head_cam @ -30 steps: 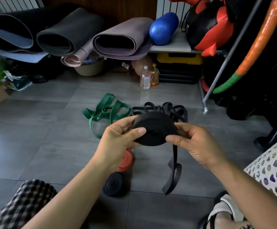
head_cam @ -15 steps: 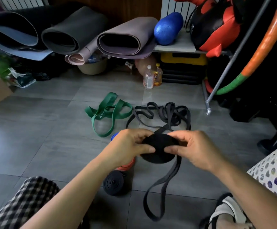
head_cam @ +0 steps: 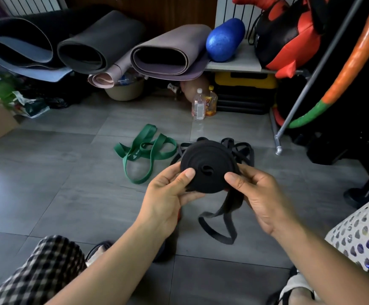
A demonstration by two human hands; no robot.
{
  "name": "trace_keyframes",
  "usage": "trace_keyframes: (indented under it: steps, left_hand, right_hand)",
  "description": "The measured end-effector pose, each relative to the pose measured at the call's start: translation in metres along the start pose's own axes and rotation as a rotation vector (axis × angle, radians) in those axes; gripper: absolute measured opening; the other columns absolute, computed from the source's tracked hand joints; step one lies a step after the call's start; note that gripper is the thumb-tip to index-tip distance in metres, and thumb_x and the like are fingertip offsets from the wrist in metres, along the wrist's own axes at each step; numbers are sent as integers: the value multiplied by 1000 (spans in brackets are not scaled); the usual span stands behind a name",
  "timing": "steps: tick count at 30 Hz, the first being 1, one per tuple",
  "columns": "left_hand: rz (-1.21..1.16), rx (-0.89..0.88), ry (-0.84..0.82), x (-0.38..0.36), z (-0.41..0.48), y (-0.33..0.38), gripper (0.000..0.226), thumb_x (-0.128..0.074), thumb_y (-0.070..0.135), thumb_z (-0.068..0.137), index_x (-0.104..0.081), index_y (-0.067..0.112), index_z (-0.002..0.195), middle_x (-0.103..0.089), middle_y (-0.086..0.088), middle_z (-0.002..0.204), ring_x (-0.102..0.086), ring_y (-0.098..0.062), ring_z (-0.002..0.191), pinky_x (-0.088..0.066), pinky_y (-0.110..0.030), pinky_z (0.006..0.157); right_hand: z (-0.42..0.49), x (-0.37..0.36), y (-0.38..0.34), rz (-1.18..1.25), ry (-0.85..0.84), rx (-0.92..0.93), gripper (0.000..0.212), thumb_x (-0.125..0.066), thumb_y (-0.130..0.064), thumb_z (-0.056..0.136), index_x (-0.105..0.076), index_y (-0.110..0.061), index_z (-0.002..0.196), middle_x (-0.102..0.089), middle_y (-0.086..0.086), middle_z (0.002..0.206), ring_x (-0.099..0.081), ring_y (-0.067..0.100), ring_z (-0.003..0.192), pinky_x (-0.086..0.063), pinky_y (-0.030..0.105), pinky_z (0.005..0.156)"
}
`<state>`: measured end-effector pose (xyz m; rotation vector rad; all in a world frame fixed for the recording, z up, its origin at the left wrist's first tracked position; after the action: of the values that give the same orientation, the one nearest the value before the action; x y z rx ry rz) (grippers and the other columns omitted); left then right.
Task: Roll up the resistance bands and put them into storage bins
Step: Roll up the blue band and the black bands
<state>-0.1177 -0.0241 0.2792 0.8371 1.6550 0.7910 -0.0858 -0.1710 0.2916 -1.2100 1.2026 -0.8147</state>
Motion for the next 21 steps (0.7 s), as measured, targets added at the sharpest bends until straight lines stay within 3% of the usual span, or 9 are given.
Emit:
trace_keyframes:
  steps: [4, 6, 8, 10, 12, 15, 17, 21]
  left_hand:
    - [-10, 148, -55, 3, 1, -16, 29, -58, 8, 79, -60, 3, 108, -68, -15, 107, -68, -27, 94, -58, -34, 69]
    - [390, 96, -119, 7, 8, -7, 36, -61, 4, 82, -55, 13, 117, -62, -9, 118, -64, -22, 100, -57, -34, 78]
    - [834, -42, -180, 7, 13, 7, 53, -68, 5, 79, -48, 29, 122, -56, 5, 122, -60, -12, 101, -53, -28, 85]
    - [985, -75, -303, -3, 11, 5, 49, -69, 2, 77, -55, 25, 118, -59, 8, 111, -60, -1, 89, -48, -14, 82]
    - [923, -29, -326, -6, 7, -1, 32, -66, -4, 78, -64, 14, 105, -67, 3, 93, -62, 5, 78, -47, -8, 73]
    - [719, -44, -187, 2, 7, 5, 28, -64, -7, 77, -65, 13, 96, -70, 9, 80, -64, 2, 72, -51, -14, 67]
    - [582, -40, -141, 5, 8, 8, 26, -62, -6, 80, -65, 16, 93, -72, 8, 78, -66, -9, 72, -52, -26, 62]
    - [451, -72, -59, 7, 7, 15, 25, -60, -2, 82, -65, 19, 95, -73, 3, 83, -67, -15, 70, -49, -25, 51]
  right_hand:
    - [4, 3, 1, -128, -47, -44, 19, -63, -12, 74, -67, -18, 91, -74, -5, 88, -68, 10, 86, -54, 20, 79]
    - [5, 9, -3, -324, -98, -54, 19, -64, -11, 78, -67, -22, 92, -73, -4, 91, -68, 11, 88, -54, 23, 82]
    - [3, 8, -4, -706, -179, -7, 20, -66, -12, 81, -67, -26, 95, -72, -4, 92, -67, 8, 88, -52, 24, 83]
    - [-3, -1, 3, -929, -280, 23, 16, -67, -14, 81, -67, -27, 92, -71, -4, 87, -65, 8, 83, -50, 28, 80]
    - [-7, -12, 8, -838, -318, 17, 21, -67, -11, 81, -65, -31, 89, -71, -7, 87, -65, 4, 83, -51, 23, 78]
    - [-4, -9, 0, -502, -236, -10, 26, -66, -4, 79, -65, -24, 96, -71, -9, 91, -66, 0, 87, -48, 12, 76]
    - [-3, -3, -7, -392, -185, -11, 23, -67, -6, 77, -65, -22, 95, -73, -11, 87, -67, 0, 85, -47, 9, 71]
    - [-4, 1, -11, -326, -112, 1, 14, -65, -11, 77, -66, -21, 86, -72, -17, 80, -66, -4, 80, -45, 5, 67]
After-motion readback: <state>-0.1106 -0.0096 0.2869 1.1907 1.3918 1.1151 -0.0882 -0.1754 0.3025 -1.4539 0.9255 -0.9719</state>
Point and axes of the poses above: each hand's wrist, its own z-axis towards the middle knuckle, its own x-axis out of the back of the hand, y = z × x, the point moved 8 cm from there along z, towards the middle knuckle
